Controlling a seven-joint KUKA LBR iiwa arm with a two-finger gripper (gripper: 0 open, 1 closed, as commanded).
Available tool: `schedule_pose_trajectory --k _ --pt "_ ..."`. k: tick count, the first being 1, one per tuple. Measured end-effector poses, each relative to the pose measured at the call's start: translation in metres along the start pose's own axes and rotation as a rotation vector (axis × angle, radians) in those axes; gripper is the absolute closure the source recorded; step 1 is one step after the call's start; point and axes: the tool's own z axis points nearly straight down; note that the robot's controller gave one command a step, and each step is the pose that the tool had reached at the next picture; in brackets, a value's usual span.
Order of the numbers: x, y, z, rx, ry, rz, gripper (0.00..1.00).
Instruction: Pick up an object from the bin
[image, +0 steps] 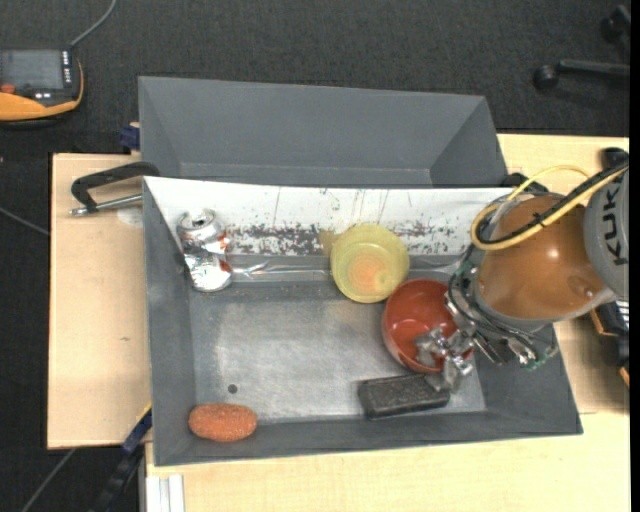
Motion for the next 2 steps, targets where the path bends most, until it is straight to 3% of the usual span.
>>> schedule_pose_trajectory --k 1,2 --pt "-0.060 0.085 -0.034 -0.001 -0.010 -0.043 1.00" --pt "-0.118 0.129 -0.124 0.001 -0.025 -0.059 1.00"
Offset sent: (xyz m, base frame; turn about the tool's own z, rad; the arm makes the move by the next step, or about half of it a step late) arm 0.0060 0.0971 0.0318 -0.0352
